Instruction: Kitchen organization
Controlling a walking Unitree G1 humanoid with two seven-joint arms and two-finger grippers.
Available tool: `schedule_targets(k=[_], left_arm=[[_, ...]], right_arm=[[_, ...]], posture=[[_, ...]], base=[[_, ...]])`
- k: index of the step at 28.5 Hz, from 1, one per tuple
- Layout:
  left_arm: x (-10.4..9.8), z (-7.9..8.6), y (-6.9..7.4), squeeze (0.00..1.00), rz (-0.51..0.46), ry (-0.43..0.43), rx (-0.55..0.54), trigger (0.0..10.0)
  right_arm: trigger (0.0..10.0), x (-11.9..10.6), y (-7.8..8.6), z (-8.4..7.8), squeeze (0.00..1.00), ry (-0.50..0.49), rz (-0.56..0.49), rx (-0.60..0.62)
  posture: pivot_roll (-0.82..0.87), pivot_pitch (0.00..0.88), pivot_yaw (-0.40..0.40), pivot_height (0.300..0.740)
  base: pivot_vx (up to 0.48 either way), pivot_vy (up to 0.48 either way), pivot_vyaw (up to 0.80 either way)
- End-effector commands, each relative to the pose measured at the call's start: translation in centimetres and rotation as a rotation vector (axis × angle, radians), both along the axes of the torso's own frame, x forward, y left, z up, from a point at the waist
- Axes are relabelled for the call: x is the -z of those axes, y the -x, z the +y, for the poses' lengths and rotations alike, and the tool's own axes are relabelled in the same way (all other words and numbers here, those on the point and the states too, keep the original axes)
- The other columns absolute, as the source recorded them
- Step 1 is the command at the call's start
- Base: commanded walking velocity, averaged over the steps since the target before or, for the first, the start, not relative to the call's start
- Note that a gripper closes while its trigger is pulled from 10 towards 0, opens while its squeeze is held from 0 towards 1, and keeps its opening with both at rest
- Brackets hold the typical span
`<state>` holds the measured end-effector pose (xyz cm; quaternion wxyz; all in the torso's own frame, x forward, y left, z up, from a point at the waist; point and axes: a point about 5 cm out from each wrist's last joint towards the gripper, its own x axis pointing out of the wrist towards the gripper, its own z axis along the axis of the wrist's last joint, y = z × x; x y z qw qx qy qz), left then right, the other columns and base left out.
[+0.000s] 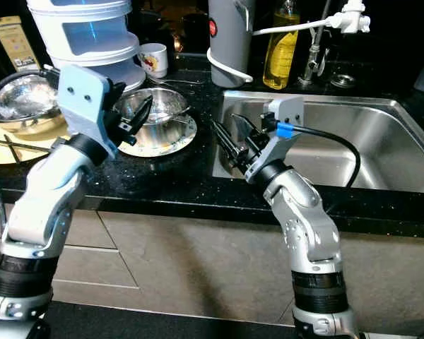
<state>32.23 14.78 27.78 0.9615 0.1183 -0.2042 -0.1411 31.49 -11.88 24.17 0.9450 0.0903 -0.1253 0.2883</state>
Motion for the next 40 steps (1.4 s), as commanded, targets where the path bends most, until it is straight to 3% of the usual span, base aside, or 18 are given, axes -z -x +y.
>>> schedule_targets(k=[1,35,40], left_arm=[[-0.3,-0.1,-0.1,0.0,-0.022,-0.004,0.009,10.0],[-0.7,-1.0,-0.1,0.0,-0.035,0.017,0.063,10.0],[-0.9,-1.9,0.3,0.0,-0.042,0.039,0.144,10.0]], right_arm=[[10.0,-0.3,-0.2,-0.2,0.0,-0.005,-0.014,0.015],[10.0,-1.4,0.2,0.5,0.0,-0.072,-0.062,-0.046],[10.0,-1.4,0.1,0.4,0.0,-0.068,-0.057,-0.041]], posture=[[-0.07,0.0,-0.041,0.74],[-0.07,0.0,-0.037,0.74],[-0.07,0.0,-0.042,0.74]], base=[[0.0,0.0,0.0],[0.286,0.0,0.0],[0.0,0.0,0.0]])
